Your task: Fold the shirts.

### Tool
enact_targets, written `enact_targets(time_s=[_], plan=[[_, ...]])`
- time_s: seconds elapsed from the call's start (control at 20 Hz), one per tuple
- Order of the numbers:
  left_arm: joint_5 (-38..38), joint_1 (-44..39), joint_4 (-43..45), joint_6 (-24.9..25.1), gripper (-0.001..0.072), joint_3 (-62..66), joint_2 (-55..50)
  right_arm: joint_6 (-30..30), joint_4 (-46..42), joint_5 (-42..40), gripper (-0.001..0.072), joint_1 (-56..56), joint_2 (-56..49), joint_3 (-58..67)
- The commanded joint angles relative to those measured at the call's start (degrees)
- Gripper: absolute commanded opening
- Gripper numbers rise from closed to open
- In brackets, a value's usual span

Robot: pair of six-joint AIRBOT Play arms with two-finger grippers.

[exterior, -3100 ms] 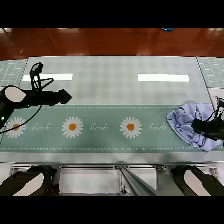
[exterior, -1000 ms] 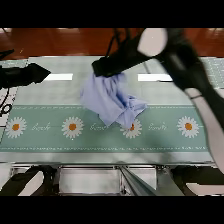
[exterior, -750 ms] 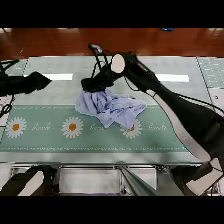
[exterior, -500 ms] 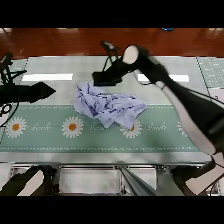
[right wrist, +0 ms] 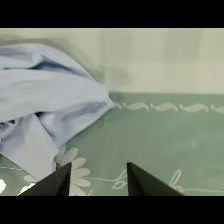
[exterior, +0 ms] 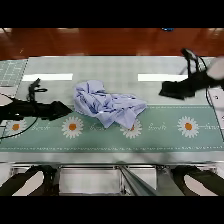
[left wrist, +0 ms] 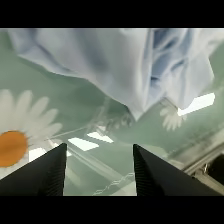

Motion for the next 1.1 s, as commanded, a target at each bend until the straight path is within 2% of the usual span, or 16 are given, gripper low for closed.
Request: enact_targets(time_s=[0.0,0.1,0.3,0.55,0.6,0.65,0.8,1.05], plan=[[7.48,-8.98,-4.61,3.21,0.0504,-0.74,-6.4,0.52,9.57,-10.95,0.0404,-5.84,15.26,-25.14],[12.52,-12.33,-5.35,3.3,0.0504,0.17,-9.4,-0.94,12.44,-11.69,0.0404,-5.92,17.27,-31.15],[16.79,-16.31,-7.08,2.82,0.0504,1.88,-14.6,-2.21,13.57,-12.57,0.0404,-5.92,17.27,-36.09],[17.55,-16.79,-7.04,2.8,0.0486,6.34,-19.74,-4.11,19.71,-16.85,0.0404,-5.4,15.23,-37.09],[17.14,-16.48,-6.84,2.89,0.0204,7.19,-20.02,-5.01,21.66,-17.25,0.0404,-4.07,13.55,-37.09],[16.72,-16.11,-6.82,3.54,0.0023,7.76,-20.02,-6.49,24.35,-18.69,0.0404,-1.97,11.26,-36.96],[12.63,-14.1,-5.25,4.57,0.0017,10.03,-19.91,-10.73,31.3,-24.0,0.0404,4.63,2.84,-34.21],[7.15,-9.4,-4.2,5.01,0.0017,11.5,-19.93,-15.41,35.36,-23.28,0.0404,13.29,-12.22,-23.93]])
